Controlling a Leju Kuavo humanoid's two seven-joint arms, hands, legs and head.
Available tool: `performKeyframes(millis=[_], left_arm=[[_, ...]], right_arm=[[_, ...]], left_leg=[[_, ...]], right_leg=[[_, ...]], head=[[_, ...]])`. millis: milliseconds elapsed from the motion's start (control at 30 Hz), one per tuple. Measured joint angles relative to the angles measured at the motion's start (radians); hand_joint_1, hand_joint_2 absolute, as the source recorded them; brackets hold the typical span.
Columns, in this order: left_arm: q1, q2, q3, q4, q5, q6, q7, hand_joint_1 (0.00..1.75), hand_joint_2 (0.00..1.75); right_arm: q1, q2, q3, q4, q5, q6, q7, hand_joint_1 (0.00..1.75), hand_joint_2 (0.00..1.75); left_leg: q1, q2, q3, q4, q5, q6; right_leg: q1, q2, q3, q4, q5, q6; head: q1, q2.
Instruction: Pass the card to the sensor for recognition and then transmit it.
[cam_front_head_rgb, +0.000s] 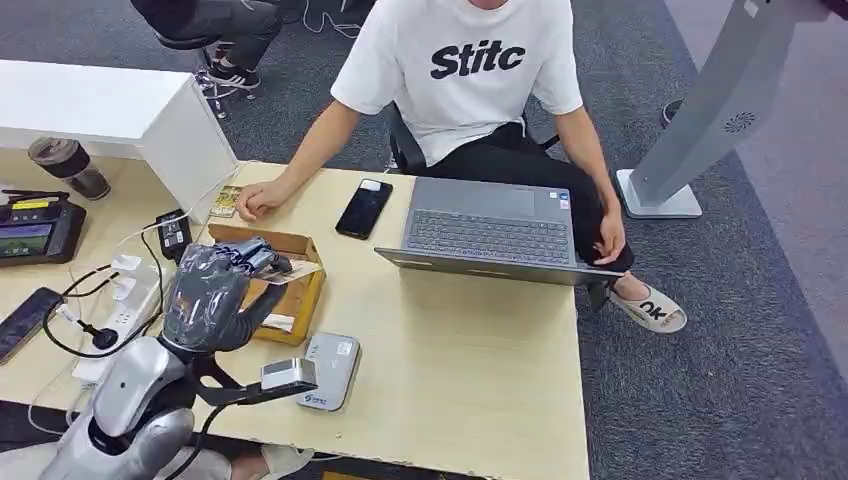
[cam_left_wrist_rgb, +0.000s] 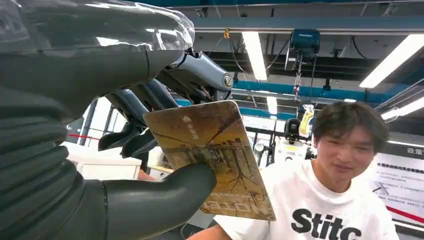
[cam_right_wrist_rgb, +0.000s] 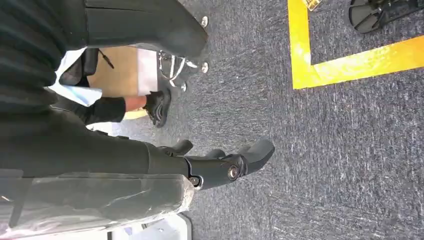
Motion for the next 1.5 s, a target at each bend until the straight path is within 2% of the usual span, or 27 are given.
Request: performKeyframes(millis=[600, 800, 967, 1500], left_arm=[[0.015, 0.015, 0.000, -0.029, 0.007, -0.009, -0.004, 1.75, 1.75], [0.086, 0.034, -0.019, -0.070, 0.010, -0.052, -0.016, 1.75, 1.75], [0.132, 0.047, -0.053, -0.079, 0.007, -0.064, -0.007, 1.75, 1.75], [0.149, 0.056, -0.068, -0.084, 0.007, -0.064, -0.006, 1.75, 1.75]], right_arm=[[0.000, 0.000, -0.001, 0.000, -0.001, 0.000, -0.002, 0.00, 1.75], [0.002, 0.002, -0.009, 0.000, -0.003, 0.000, 0.003, 0.00, 1.75], [0.002, 0.005, -0.010, 0.000, -0.003, 0.000, 0.005, 0.00, 1.75], [0.002, 0.006, -0.010, 0.000, -0.003, 0.000, 0.006, 0.00, 1.75]], left_leg=[[0.000, 0.000, 0.000, 0.000, 0.000, 0.000], [0.000, 0.000, 0.000, 0.000, 0.000, 0.000], [0.000, 0.000, 0.000, 0.000, 0.000, 0.000], [0.000, 0.000, 0.000, 0.000, 0.000, 0.000]], right_leg=[[0.000, -0.001, 0.000, 0.000, 0.000, 0.000], [0.000, 0.000, 0.000, 0.000, 0.000, 0.000], [0.000, -0.001, 0.000, 0.000, 0.000, 0.000], [0.000, -0.001, 0.000, 0.000, 0.000, 0.000]], head=[[0.000, 0.000], [0.000, 0.000], [0.000, 0.000], [0.000, 0.000]])
